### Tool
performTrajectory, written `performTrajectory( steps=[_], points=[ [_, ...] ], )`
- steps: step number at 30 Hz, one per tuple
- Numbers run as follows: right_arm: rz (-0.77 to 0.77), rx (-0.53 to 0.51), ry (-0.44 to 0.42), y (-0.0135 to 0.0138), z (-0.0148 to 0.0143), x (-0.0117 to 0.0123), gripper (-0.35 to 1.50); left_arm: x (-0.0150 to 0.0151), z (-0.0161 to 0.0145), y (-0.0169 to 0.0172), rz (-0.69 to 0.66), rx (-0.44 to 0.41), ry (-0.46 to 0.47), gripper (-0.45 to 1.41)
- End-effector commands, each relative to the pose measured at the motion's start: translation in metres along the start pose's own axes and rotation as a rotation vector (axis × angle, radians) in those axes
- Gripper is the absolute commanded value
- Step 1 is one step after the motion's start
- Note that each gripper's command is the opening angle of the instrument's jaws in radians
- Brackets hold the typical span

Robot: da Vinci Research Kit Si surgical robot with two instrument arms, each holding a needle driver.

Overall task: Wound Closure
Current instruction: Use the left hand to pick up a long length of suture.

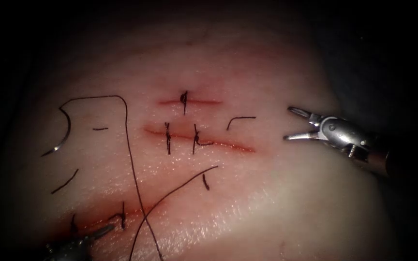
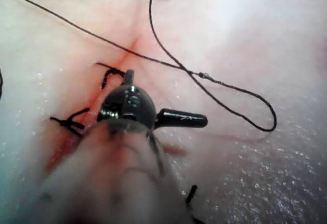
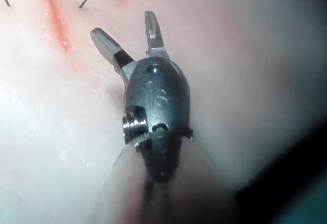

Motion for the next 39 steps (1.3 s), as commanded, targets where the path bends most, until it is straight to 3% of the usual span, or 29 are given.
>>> performTrajectory(
  steps=[1,2,6,8,11,18,29,30,31,32,35,39],
  points=[
    [-0.002,0.001,0.004,0.0001,0.001,-0.0002,1.32,-0.0002,0.001,-0.0002,0.029,-0.016,0.0,1.1],
    [-0.002,0.001,0.004,0.0001,0.0009,-0.0002,1.32,0.0,0.0013,-0.0001,0.189,-0.034,-0.005,1.01],
    [-0.005,0.004,0.007,-0.0001,0.0009,-0.0004,1.32,0.0009,0.0019,0.0001,0.478,-0.034,-0.049,0.83],
    [-0.007,0.003,0.008,-0.0002,0.0009,-0.0006,1.32,0.0016,0.0021,0.0,0.685,-0.028,-0.062,0.76],
    [-0.004,0.002,0.009,-0.0001,0.001,-0.001,1.32,0.0023,0.002,0.0003,0.828,-0.017,-0.076,0.49],
    [0.008,-0.001,0.01,-0.0001,0.0013,-0.0017,1.32,0.0032,0.0015,0.0009,0.986,-0.025,-0.086,0.32],
    [0.007,0.005,0.015,-0.0005,0.0015,-0.0015,1.32,0.0026,0.003,0.0008,1.025,-0.051,-0.136,0.32],
    [0.013,0.005,0.015,-0.0005,0.0015,-0.0015,1.32,0.0026,0.0032,0.0009,1.025,-0.051,-0.138,0.22],
    [0.013,0.007,0.017,-0.0006,0.0015,-0.0015,1.32,0.0025,0.0034,0.0009,1.025,-0.056,-0.142,-0.03],
    [0.013,0.007,0.017,-0.0006,0.0016,-0.0015,1.32,0.0025,0.0035,0.001,1.025,-0.07,-0.15,-0.41],
    [0.025,0.007,0.017,-0.0009,0.0016,-0.0013,1.32,0.0024,0.0041,0.0004,1.028,-0.216,-0.26,-0.45],
    [0.026,0.015,0.023,-0.0015,0.0016,-0.0008,1.3,0.0054,0.0024,-0.0018,1.042,-0.071,-0.191,-0.45]
  ],
)
